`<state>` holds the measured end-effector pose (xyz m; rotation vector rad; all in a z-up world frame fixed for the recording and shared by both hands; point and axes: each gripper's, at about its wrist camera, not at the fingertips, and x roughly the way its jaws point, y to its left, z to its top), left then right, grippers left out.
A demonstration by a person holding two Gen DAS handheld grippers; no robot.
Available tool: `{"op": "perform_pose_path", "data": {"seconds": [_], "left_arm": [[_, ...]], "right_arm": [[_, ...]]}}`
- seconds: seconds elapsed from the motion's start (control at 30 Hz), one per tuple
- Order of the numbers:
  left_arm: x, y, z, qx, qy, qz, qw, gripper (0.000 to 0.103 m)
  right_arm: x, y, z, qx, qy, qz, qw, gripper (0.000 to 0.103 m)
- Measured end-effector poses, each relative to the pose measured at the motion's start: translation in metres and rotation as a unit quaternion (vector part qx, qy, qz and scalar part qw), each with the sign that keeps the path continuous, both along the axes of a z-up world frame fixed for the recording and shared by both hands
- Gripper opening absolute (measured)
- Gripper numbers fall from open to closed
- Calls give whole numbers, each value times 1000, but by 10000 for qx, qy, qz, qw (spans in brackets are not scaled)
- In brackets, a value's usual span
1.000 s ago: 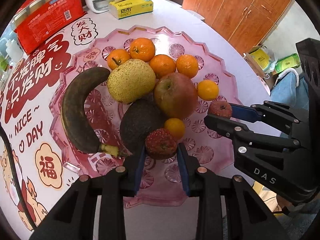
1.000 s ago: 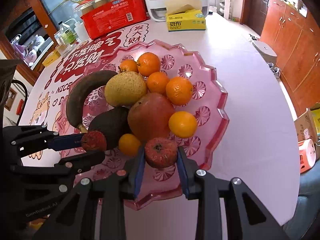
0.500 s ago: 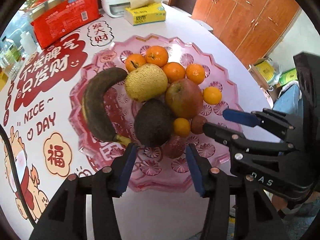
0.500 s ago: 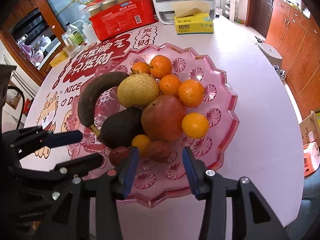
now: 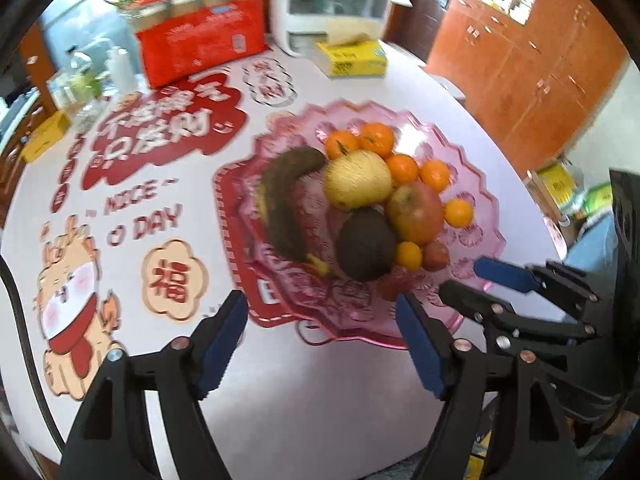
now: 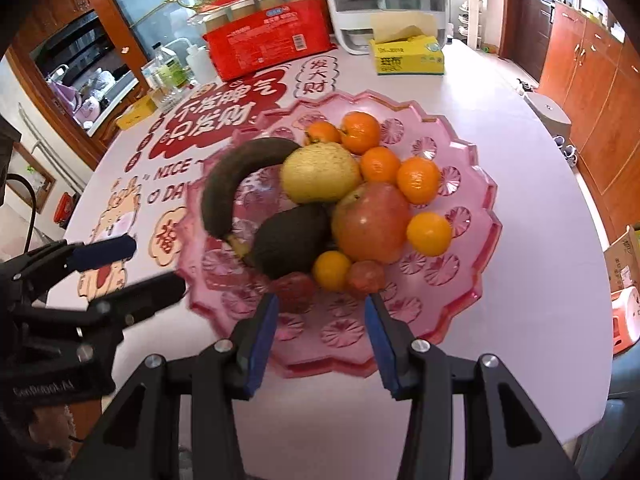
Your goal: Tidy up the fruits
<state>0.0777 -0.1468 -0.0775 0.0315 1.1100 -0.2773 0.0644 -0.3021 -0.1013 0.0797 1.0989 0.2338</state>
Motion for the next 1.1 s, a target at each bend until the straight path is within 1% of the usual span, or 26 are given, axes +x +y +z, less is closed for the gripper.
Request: {"op": "perform_pose_path", "data": {"seconds": [0.13,0.3,0.37,0.5,0.57,0.67,0.9,1.0,1.1], "left_arm": [[-10,18,19,81,-180,306,9993,83],[-20,34,48,181,-428,526,9975,91],[-23,41,61,217,-535,643,9963,92],[-29,51,78,276,-633,907,9935,92],[-32,55,81,300,-641,1041,9920,94],[-36,62,84,311,-649,1265,9894,96],[-41,73,83,223,-581,1730,9829,96],[-43,74,84,226,-623,1839,9807,96],[-43,72,84,276,-662,1823,9806,96]], "right_arm": [[-9,12,17,-24,-147,72,9999,46],[-15,19,50,103,-419,31,9991,46],[-16,21,64,154,-504,-24,9986,51],[-20,27,87,69,-693,-169,9974,57],[-24,29,94,23,-781,-240,9967,60],[-30,34,100,-97,-889,-248,9957,61],[-35,42,99,-189,-824,-152,9963,62],[-36,43,100,-213,-842,-144,9961,62],[-37,43,103,-270,-934,-147,9952,62]]}}
